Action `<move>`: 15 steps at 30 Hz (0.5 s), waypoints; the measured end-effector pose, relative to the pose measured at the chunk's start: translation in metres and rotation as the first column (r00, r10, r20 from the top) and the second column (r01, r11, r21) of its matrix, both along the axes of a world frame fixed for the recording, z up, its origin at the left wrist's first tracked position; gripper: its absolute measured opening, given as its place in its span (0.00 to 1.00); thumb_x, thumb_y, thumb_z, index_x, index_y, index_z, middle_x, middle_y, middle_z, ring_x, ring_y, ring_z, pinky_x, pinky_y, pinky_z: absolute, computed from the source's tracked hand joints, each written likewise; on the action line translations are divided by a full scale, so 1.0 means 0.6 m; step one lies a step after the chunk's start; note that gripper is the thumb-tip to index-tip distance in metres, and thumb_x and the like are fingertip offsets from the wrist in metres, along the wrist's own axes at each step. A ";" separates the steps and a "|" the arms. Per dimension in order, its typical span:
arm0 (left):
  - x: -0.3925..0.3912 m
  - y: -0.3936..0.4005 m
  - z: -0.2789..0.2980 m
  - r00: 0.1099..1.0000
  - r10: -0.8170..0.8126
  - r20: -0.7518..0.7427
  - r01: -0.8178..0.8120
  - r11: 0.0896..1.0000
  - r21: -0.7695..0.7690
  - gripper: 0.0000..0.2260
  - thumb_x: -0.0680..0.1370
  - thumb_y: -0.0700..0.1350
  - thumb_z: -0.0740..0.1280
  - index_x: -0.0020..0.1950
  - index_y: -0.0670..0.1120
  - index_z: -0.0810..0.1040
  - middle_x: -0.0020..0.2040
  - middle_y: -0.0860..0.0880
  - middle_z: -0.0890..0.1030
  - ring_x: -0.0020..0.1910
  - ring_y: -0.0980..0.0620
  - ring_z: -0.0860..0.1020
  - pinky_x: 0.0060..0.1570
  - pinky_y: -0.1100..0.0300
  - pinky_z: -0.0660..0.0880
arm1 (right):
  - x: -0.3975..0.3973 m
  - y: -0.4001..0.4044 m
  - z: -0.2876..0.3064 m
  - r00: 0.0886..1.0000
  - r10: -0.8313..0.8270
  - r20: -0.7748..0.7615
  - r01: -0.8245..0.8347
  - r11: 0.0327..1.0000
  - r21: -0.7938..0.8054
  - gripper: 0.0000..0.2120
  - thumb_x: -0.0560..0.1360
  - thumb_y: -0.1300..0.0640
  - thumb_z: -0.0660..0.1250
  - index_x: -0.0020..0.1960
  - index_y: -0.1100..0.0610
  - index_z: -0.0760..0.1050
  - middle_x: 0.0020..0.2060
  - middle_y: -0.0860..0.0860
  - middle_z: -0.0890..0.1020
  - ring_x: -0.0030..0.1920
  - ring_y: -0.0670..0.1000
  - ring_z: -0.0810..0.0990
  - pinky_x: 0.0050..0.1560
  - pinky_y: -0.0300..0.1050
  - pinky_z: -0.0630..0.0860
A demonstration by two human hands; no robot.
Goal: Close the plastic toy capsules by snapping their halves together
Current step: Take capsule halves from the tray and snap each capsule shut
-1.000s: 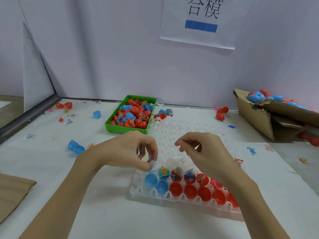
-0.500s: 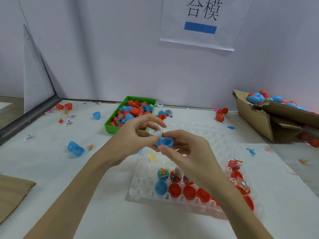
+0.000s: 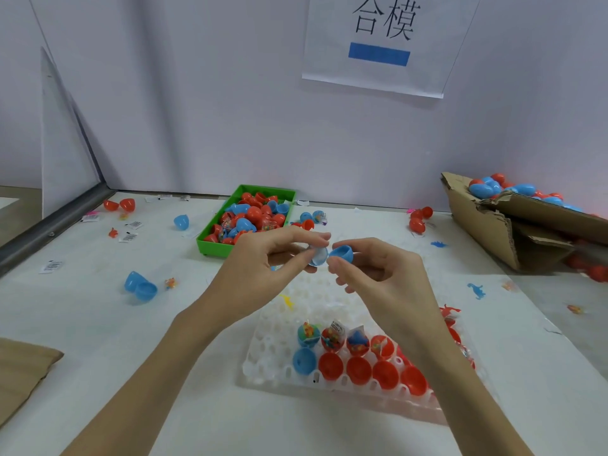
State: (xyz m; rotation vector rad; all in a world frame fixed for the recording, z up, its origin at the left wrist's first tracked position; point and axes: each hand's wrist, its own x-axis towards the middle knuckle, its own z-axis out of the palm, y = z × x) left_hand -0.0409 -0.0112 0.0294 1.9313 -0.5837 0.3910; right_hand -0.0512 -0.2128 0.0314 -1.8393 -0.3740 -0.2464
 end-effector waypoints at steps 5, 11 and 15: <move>-0.004 -0.005 -0.002 0.997 -0.026 0.070 0.016 0.990 0.141 0.16 0.81 0.41 0.71 0.68 0.51 0.82 0.62 0.60 0.83 0.56 0.59 0.82 0.52 0.68 0.80 | 0.004 -0.002 -0.002 0.996 -0.051 0.075 0.061 0.989 -0.133 0.11 0.74 0.44 0.70 0.51 0.29 0.73 0.41 0.31 0.83 0.45 0.42 0.84 0.46 0.33 0.82; 0.003 -0.010 -0.009 0.975 -0.008 0.222 -0.047 0.970 0.239 0.13 0.82 0.38 0.68 0.66 0.46 0.83 0.61 0.53 0.81 0.56 0.58 0.80 0.52 0.68 0.79 | 0.002 0.003 -0.014 0.999 -0.018 0.027 0.021 0.994 -0.110 0.14 0.79 0.48 0.68 0.64 0.43 0.79 0.39 0.41 0.83 0.43 0.46 0.82 0.46 0.43 0.83; 0.004 -0.014 -0.010 0.955 0.000 0.298 -0.073 0.969 0.235 0.09 0.81 0.41 0.70 0.60 0.42 0.86 0.55 0.50 0.81 0.53 0.55 0.79 0.51 0.65 0.78 | -0.002 0.007 -0.015 0.999 0.043 -0.033 -0.046 0.992 -0.115 0.19 0.83 0.54 0.64 0.73 0.49 0.73 0.45 0.45 0.83 0.43 0.43 0.82 0.44 0.35 0.79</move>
